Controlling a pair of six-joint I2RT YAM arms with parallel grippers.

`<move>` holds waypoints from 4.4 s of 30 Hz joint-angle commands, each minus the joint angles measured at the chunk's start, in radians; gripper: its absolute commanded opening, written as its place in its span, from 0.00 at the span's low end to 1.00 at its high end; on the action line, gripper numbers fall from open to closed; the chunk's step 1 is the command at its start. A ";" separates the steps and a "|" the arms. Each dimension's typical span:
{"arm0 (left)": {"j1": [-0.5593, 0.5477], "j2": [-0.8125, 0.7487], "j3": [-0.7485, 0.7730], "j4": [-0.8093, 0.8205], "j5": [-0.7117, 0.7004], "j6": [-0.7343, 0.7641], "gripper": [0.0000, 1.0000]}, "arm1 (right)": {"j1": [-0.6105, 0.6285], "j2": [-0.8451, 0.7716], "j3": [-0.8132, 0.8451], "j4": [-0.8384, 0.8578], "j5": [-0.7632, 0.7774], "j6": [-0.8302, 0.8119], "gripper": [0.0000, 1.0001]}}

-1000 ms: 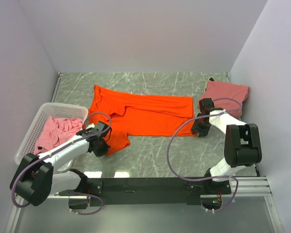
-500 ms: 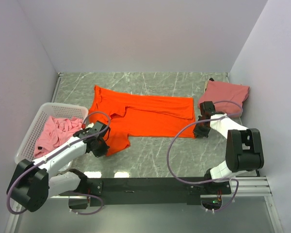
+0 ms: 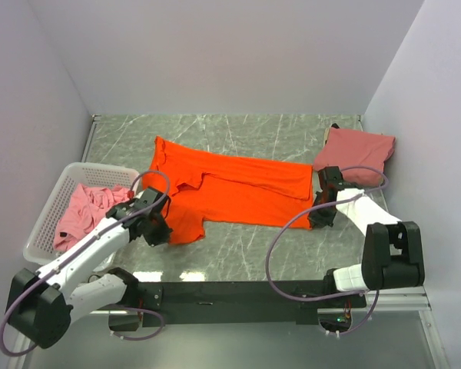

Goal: Fold and stack the t-shirts
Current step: Fold the tshirt

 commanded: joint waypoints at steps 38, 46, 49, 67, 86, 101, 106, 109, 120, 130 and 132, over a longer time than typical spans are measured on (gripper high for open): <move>0.278 0.879 1.004 0.194 0.215 0.685 0.00 | -0.004 0.483 0.731 -0.190 0.034 -0.147 0.00; 0.319 0.845 1.022 0.215 0.262 0.711 0.01 | -0.007 0.434 0.702 -0.194 0.039 -0.143 0.00; 0.325 0.856 1.054 0.218 0.287 0.713 0.00 | -0.009 0.427 0.703 -0.200 0.043 -0.144 0.00; 0.368 0.927 1.175 0.222 0.344 0.727 0.01 | -0.023 0.446 0.751 -0.220 0.049 -0.157 0.00; 0.398 0.974 1.177 0.214 0.347 0.745 0.01 | -0.047 0.489 0.774 -0.182 0.059 -0.147 0.00; 0.420 1.003 1.172 0.203 0.334 0.756 0.00 | -0.090 0.595 0.823 -0.162 0.048 -0.138 0.00; 0.425 1.025 1.180 0.189 0.331 0.762 0.01 | -0.101 0.601 0.826 -0.158 0.046 -0.134 0.00; 0.427 1.036 1.183 0.195 0.339 0.760 0.01 | -0.102 0.613 0.834 -0.154 0.033 -0.138 0.00; 0.425 1.112 1.267 0.202 0.327 0.727 0.00 | -0.102 0.636 0.874 -0.144 -0.012 -0.146 0.00; 0.427 0.953 1.090 0.332 0.197 0.607 0.87 | -0.104 0.508 0.794 -0.087 -0.115 -0.157 0.44; 0.425 0.881 0.984 0.349 0.184 0.605 0.87 | -0.102 0.472 0.753 -0.075 -0.109 -0.161 0.47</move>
